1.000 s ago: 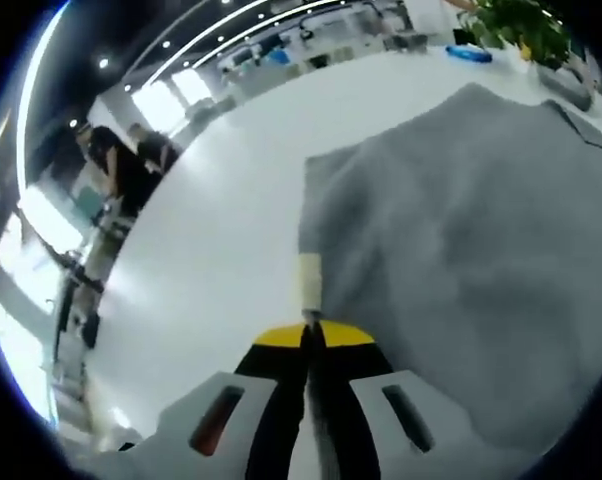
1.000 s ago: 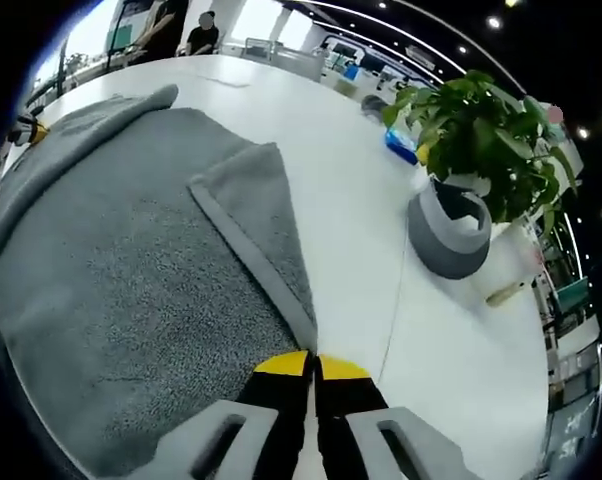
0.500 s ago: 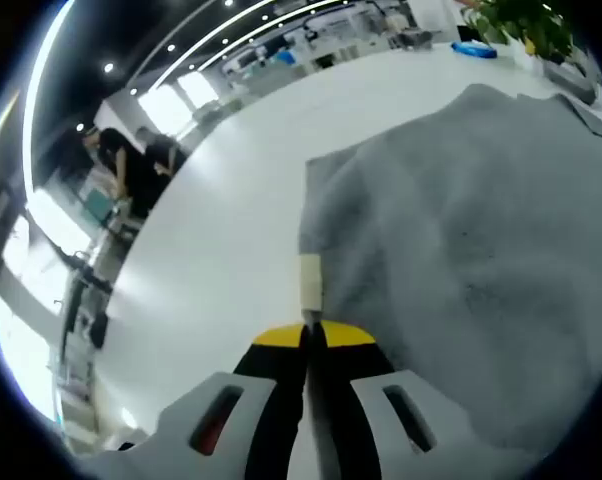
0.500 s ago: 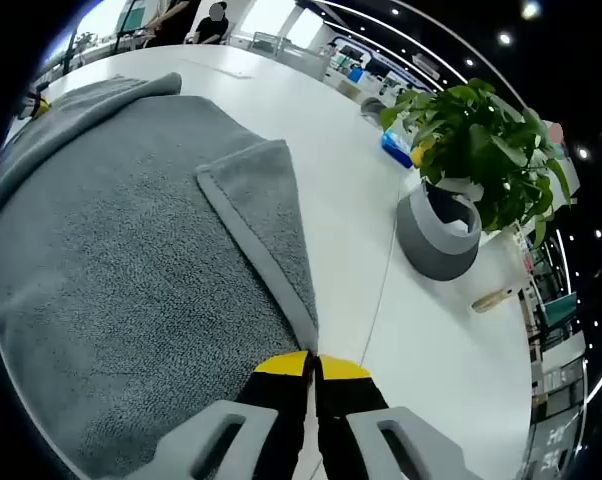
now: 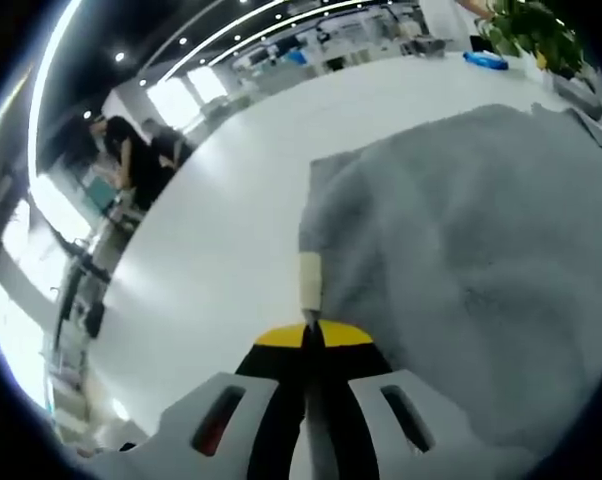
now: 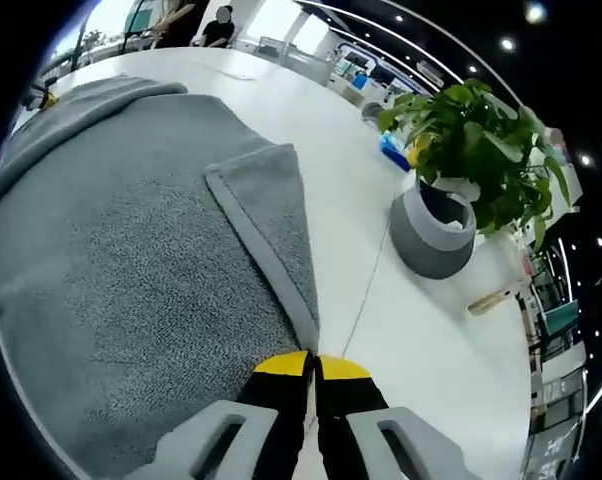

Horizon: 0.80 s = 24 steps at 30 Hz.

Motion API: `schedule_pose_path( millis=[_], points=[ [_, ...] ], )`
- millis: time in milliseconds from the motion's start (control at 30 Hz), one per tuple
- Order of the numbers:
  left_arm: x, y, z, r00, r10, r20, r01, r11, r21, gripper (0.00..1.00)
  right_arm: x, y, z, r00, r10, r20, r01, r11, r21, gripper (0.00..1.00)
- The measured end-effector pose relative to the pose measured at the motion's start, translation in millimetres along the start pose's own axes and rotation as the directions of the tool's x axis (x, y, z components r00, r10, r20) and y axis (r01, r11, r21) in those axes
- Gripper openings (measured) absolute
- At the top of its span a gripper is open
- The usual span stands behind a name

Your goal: Open the folded towel by lifting each exposed corner and separating the folded layers until the towel lies flat within the target outline without major curled edges

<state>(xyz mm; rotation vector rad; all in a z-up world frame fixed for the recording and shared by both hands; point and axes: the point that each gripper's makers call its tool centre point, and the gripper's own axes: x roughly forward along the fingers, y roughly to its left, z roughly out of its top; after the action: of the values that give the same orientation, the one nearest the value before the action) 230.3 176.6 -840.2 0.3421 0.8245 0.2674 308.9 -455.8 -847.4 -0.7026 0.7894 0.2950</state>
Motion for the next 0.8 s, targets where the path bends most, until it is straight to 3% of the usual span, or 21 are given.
schedule_pose_path(
  millis=[33, 100, 133, 267, 400, 500, 633, 700, 767, 800],
  points=[
    [0, 0.0, 0.3, 1.000, -0.001, -0.004, 0.001, 1.000, 0.019, 0.03, 0, -1, -1.1, 1.000, 0.002, 0.001, -0.002, 1.000, -0.001, 0.00],
    [1, 0.2, 2.3, 1.000, 0.000, -0.019, 0.003, 0.987, 0.163, 0.03, -1, -6, -4.8, 1.000, 0.008, 0.000, -0.008, 1.000, 0.012, 0.00],
    [2, 0.9, 3.3, 1.000, 0.008, -0.012, -0.004, 0.969, 0.247, 0.03, -1, -8, -6.5, 1.000, 0.010, -0.002, -0.010, 1.000, 0.016, 0.00],
    [4, 3.3, 0.8, 1.000, 0.013, 0.011, -0.016, 0.919, 0.393, 0.02, 0, -9, -8.1, 1.000, 0.024, -0.004, -0.024, 1.000, 0.007, 0.00],
    [6, 13.8, -2.5, 1.000, 0.008, 0.011, -0.012, 0.929, 0.369, 0.02, 1, -12, -9.0, 0.999, 0.041, 0.001, -0.041, 0.999, 0.002, 0.00],
    [8, 27.3, -7.9, 1.000, 0.022, -0.004, -0.019, 0.924, 0.382, 0.02, 1, -15, -9.9, 0.999, 0.044, 0.000, -0.044, 0.999, 0.014, 0.00],
    [11, 36.2, -10.8, 1.000, -0.006, 0.004, 0.004, 0.920, 0.392, 0.02, 2, -15, -10.0, 0.998, 0.056, 0.000, -0.056, 0.998, 0.018, 0.00],
    [13, 39.7, -12.0, 1.000, -0.006, 0.004, 0.004, 0.904, 0.428, 0.02, 2, -15, -10.0, 0.998, 0.065, 0.005, -0.065, 0.998, 0.004, 0.00],
    [15, 45.6, -12.5, 1.000, 0.017, 0.007, -0.018, 0.853, 0.522, 0.02, 1, -16, -10.5, 0.997, 0.076, 0.014, -0.076, 0.997, 0.005, 0.00],
    [16, 46.8, -12.8, 1.000, 0.017, 0.010, -0.020, 0.842, 0.539, 0.02, 2, -16, -10.7, 0.996, 0.082, 0.019, -0.082, 0.996, 0.015, 0.00]
  ],
)
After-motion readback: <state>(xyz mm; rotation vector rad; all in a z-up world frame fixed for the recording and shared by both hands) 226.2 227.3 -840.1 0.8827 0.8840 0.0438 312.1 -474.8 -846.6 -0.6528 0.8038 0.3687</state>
